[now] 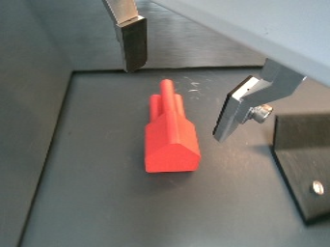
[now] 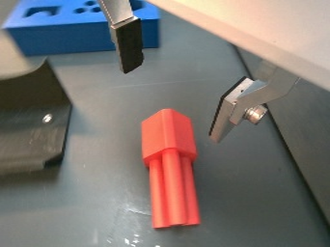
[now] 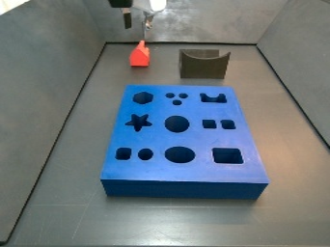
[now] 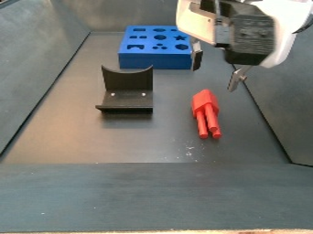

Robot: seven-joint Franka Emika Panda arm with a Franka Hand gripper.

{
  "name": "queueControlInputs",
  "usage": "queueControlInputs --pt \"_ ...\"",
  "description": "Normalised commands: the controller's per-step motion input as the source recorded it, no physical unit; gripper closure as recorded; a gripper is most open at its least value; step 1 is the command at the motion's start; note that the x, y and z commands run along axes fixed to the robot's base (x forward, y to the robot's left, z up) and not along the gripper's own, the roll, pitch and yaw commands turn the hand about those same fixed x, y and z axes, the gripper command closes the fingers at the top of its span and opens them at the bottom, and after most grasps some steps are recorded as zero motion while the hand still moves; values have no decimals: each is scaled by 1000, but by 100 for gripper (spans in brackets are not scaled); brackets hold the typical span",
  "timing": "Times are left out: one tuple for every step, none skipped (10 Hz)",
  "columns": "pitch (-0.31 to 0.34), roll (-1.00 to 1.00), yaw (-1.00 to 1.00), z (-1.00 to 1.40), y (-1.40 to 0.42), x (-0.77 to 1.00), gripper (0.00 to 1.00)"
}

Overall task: Pick up the 3 prong object. Move up. Rotate the 3 prong object. Place the 3 prong object on the fixture. Regrasp the 3 prong object. Move to above the board. Insert the 3 prong object.
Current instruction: Rotate the 3 prong object.

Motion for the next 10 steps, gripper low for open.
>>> queueControlInputs --pt "-11 4 1000 -40 -2 44 0" --pt "-12 4 1000 -40 -2 44 0" --pt "-13 5 1000 -40 -2 44 0" --pt "-15 5 1000 -40 -2 44 0" --pt "-17 6 1000 -40 -2 44 0" --pt "-18 7 1000 -41 -2 43 0" --pt "-23 8 1000 -41 -2 43 0" --pt "-25 9 1000 -41 -3 43 0" --pt "-30 11 1000 -41 -3 43 0" --pt "-38 14 932 -41 -3 42 0"
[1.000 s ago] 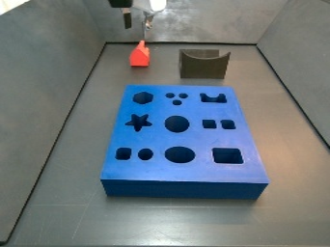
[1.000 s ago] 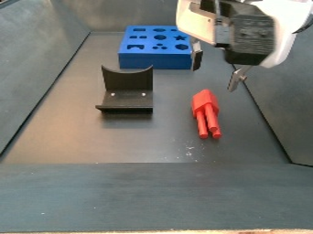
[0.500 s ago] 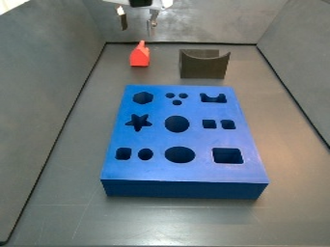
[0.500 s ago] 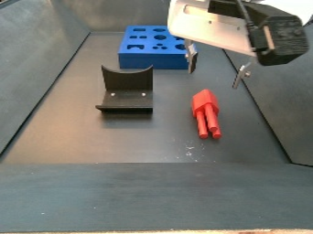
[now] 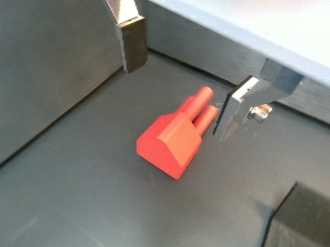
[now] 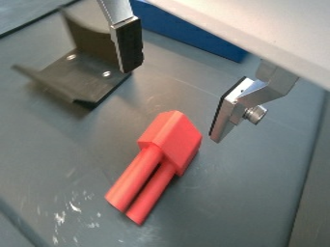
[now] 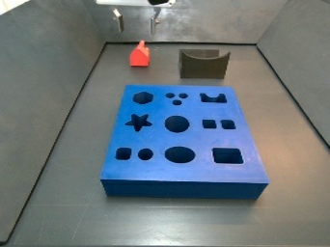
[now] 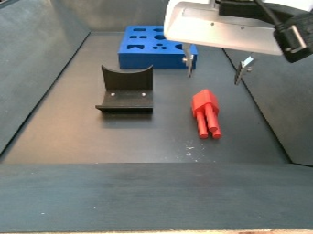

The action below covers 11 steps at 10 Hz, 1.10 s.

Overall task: Pick up the 3 prong object. Move up. Rotate the 3 prong object. Place the 3 prong object on the fixture. Regrasp the 3 prong object. Move to above the board. Insert the 3 prong object.
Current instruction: Rotate the 3 prong object.

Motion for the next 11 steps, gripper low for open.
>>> queueControlInputs --pt "-38 14 698 -41 -3 42 0" --pt "-37 13 477 -42 -3 41 0" --pt "-37 13 273 -43 -3 40 0" --pt "0 0 0 -1000 0 0 0" --pt "-1 0 -39 -1000 0 0 0" --pt "-30 6 -44 -1000 4 19 0" --pt "-33 6 -41 -1000 5 24 0" --pt "-36 5 -30 -1000 8 34 0" --pt "-34 4 -25 -1000 10 42 0" --pt "-26 0 -19 -1000 13 53 0" --pt "-27 0 -18 -923 13 54 0"
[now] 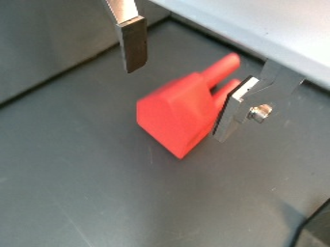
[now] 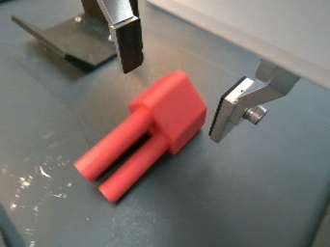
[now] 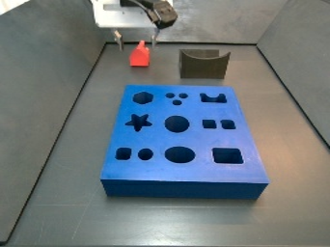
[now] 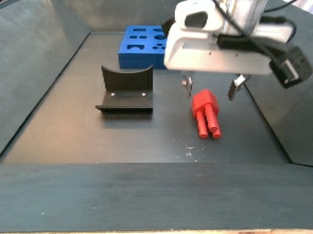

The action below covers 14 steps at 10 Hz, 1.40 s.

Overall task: Pick up the 3 prong object. Move up. Rotate the 3 prong object. Place the 3 prong object on the fixture. Regrasp the 3 prong object. Move to above the board. Insert the 3 prong object.
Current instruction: Rotate the 3 prong object, then move up.

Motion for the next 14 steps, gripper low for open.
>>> queueControlInputs --pt "-32 -1 -15 -767 9 45 0" --pt "-40 -1 -13 -652 9 43 0" --pt "-43 -2 -11 -506 8 40 0" --pt "-44 -2 -10 -433 8 40 0" --pt "-47 -3 -8 -292 8 38 0" --pt "-51 -3 -6 -190 7 35 0" --pt "0 0 0 0 0 0 100" --pt "0 0 0 1000 0 0 100" --pt "16 -3 0 1000 -4 -19 100" --pt "29 -6 -1 1000 -5 -28 100" --pt "49 -8 -3 872 0 -19 100" --pt "55 -8 -4 786 1 -18 100" --pt "54 -6 -6 609 3 -17 100" --pt "51 -4 -7 470 4 -19 100"
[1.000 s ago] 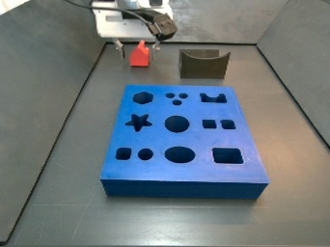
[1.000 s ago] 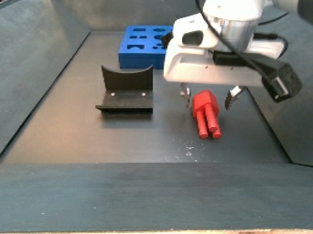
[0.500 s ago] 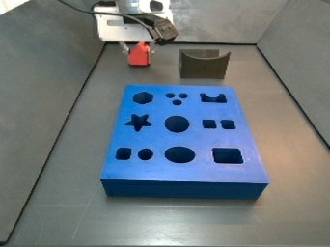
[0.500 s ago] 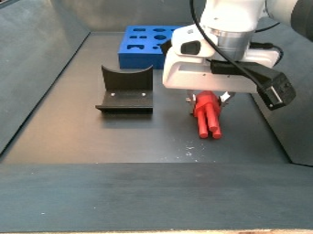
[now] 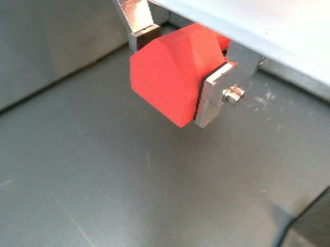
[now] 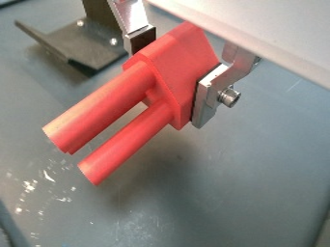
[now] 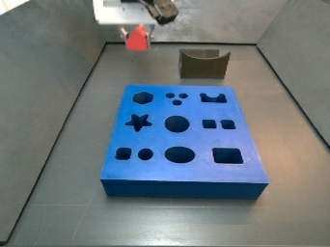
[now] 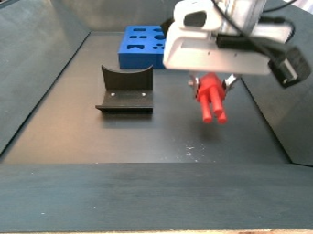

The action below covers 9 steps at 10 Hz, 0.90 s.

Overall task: Pick up the 3 prong object. Move up. Rotate the 3 prong object. Place the 3 prong object on the fixture. Regrasp the 3 prong object. Move to above the board. Insert the 3 prong object.
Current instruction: Move up, then place the 3 prong object on the fixture.

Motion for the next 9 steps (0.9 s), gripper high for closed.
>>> queueControlInputs --pt "48 -2 -8 327 4 -23 100" --pt "0 0 0 1000 0 0 100" --pt "-6 3 -1 1000 3 9 100" --pt "16 -1 -1 1000 0 -4 100" --pt "27 -3 -2 1000 0 -9 100" --pt "33 -3 -4 1000 -1 -14 100" --pt "37 -3 -5 1000 0 -18 100" --pt "42 -2 -6 991 0 -21 100" --pt "46 -2 -7 844 2 -17 100"
